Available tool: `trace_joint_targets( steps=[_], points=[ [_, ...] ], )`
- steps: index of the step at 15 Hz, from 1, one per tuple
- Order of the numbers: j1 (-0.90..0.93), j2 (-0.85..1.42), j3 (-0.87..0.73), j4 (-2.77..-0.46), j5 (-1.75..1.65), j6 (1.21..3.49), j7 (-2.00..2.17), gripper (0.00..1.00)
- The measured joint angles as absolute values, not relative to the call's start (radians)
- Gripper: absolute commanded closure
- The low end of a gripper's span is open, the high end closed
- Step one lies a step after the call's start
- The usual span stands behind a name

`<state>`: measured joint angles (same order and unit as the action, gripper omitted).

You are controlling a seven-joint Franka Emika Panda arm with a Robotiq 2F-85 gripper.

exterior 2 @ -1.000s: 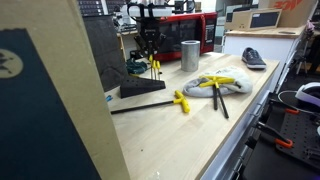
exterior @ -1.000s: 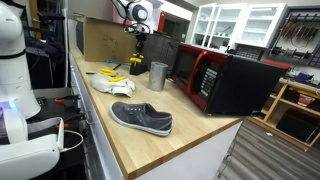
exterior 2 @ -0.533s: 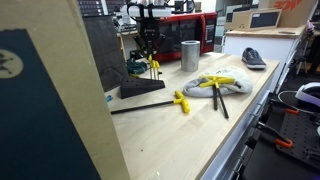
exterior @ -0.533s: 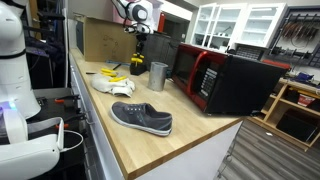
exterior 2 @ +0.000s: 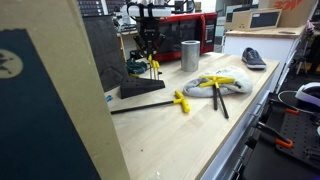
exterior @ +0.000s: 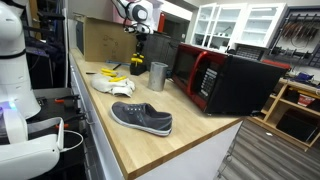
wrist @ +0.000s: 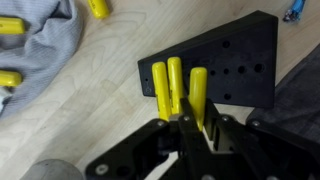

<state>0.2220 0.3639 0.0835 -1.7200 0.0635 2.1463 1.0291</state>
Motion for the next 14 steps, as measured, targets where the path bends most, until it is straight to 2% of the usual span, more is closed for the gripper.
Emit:
trace_joint_targets(
  steps=[14],
  points=[
    [0.218,0.364,0.082,-1.721,0.064,2.131,1.029,0.96]
  ],
)
